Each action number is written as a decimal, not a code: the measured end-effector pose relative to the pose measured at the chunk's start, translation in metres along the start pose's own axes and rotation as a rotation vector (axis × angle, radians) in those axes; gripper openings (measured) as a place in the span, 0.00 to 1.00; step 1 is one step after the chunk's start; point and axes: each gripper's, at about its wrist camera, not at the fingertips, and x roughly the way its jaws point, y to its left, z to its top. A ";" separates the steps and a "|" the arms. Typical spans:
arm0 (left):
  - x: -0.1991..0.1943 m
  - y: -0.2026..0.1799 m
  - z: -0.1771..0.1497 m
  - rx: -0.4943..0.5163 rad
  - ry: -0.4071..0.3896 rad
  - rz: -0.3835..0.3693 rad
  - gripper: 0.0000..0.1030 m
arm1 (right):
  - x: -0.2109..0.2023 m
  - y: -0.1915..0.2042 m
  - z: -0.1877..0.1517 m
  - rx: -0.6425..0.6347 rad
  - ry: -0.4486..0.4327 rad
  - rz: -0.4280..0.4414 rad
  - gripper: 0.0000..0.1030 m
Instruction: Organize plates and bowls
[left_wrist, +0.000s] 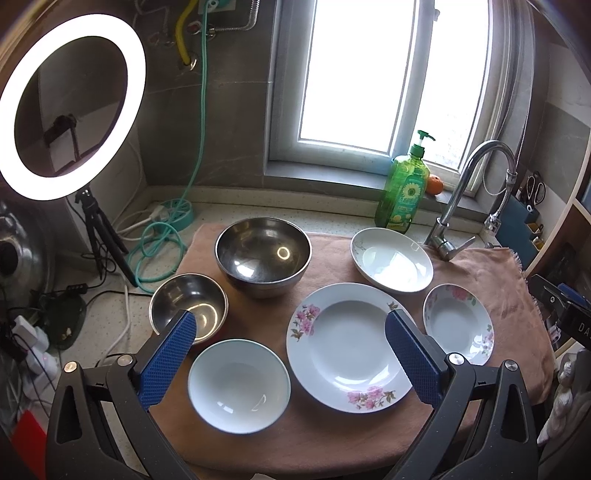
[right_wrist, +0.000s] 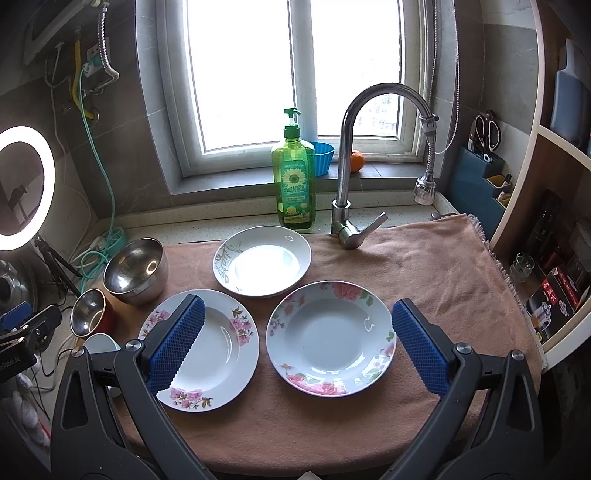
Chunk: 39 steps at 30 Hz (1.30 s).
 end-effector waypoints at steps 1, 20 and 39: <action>0.000 0.000 0.000 0.001 0.000 0.000 0.99 | 0.000 0.000 0.001 0.001 0.001 0.001 1.00; 0.000 0.001 0.000 -0.003 -0.002 -0.004 0.99 | 0.002 0.001 0.000 0.002 0.000 0.001 1.00; 0.003 -0.001 0.003 0.001 0.002 -0.009 0.99 | 0.003 0.001 0.000 0.003 0.003 0.002 1.00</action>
